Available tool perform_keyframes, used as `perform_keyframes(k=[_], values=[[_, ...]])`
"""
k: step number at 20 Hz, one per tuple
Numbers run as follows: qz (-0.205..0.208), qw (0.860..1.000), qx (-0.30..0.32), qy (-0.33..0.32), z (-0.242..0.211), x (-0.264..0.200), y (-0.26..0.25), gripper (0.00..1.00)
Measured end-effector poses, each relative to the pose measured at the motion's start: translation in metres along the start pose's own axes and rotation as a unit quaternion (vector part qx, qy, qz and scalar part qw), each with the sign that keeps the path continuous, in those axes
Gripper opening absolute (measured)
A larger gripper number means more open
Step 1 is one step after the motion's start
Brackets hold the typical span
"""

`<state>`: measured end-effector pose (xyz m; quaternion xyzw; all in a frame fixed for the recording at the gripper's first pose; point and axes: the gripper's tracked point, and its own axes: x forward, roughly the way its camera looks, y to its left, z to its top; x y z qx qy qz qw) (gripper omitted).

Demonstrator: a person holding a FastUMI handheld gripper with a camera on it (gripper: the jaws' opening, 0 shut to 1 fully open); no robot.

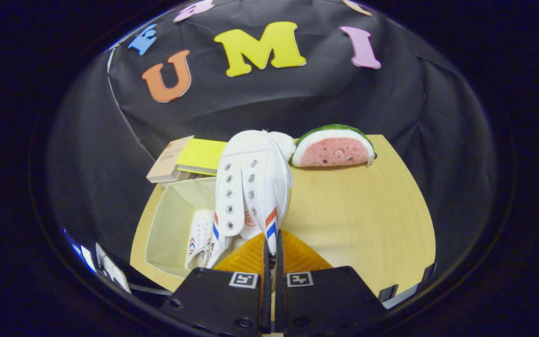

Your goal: Open the storage box then place both shoes into the box .Put the left shoe in first, then the right shoe, with the right side of both shoes facing outward in a uniform manner.

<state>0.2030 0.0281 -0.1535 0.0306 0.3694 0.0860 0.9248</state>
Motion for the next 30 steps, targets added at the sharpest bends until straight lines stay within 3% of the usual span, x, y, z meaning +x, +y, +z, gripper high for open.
perform_keyframes(k=[9,15,23,24,28,30], values=[[0.007,0.999,-0.044,0.024,-0.024,0.016,0.117,0.09],[-0.025,0.996,-0.044,0.075,-0.049,0.047,0.131,0.09],[-0.061,0.993,-0.044,0.094,-0.053,0.074,0.121,0.11],[-0.055,0.994,-0.039,0.081,-0.047,0.076,0.124,0.25],[-0.064,0.996,-0.034,0.047,-0.036,0.068,0.118,1.0],[-0.07,0.995,-0.036,0.056,-0.041,0.066,0.116,1.0]])
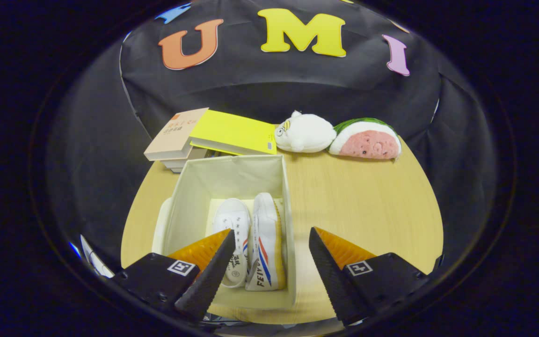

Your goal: Open the storage box then place both shoes into the box .Put the left shoe in first, then the right shoe, with the right side of both shoes facing outward in a uniform manner.

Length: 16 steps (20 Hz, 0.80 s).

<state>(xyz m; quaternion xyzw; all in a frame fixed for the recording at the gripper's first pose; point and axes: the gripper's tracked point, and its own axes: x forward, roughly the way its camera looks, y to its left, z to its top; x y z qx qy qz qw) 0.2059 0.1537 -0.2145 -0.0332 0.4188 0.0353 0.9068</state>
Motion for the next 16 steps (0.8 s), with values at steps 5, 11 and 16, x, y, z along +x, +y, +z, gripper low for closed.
perform_keyframes(k=[5,11,16], values=[[-0.035,0.999,-0.023,-0.026,-0.004,-0.027,-0.011,1.0],[-0.062,0.991,-0.015,-0.12,-0.006,-0.073,-0.027,1.0],[-0.033,0.984,-0.01,-0.174,0.0,-0.116,-0.023,1.0]])
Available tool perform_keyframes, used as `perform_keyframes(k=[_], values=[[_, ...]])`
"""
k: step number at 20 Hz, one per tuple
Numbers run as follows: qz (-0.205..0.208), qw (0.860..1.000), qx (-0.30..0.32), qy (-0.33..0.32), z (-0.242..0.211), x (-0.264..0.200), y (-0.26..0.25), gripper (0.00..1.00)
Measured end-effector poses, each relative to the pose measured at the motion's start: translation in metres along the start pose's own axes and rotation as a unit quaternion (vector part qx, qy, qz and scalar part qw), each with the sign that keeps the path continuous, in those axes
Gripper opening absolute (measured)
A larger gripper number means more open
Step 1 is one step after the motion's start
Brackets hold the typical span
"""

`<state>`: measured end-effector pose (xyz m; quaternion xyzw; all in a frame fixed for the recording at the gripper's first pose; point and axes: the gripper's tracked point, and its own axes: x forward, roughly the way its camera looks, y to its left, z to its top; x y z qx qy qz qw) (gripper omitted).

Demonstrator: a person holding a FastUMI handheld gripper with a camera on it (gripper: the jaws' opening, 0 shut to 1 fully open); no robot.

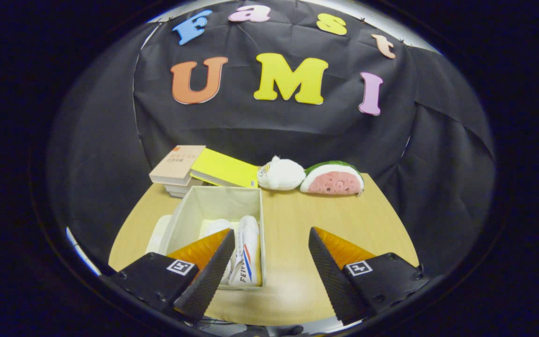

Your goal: Open the storage box then place both shoes into the box .Put the left shoe in first, then the right shoe, with the right side of both shoes facing outward in a uniform manner.

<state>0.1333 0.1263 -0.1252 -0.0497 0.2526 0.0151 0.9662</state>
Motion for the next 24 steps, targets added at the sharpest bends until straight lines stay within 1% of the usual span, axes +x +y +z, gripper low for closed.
perform_keyframes(k=[3,5,6,9,14,17,21,24], values=[[0.01,0.999,-0.012,-0.045,0.017,-0.033,-0.008,1.0],[0.015,0.996,-0.016,-0.09,0.031,-0.062,-0.013,1.0],[0.024,0.993,-0.016,-0.112,0.036,-0.078,-0.015,1.0],[0.045,0.984,-0.006,-0.173,0.048,-0.123,-0.028,1.0],[0.061,0.964,0.005,-0.259,0.055,-0.189,-0.057,1.0],[0.064,0.963,0.021,-0.26,0.046,-0.209,-0.075,1.0],[0.058,0.953,0.038,-0.294,0.044,-0.235,-0.092,1.0],[0.061,0.952,0.063,-0.293,0.035,-0.239,-0.103,1.0]])
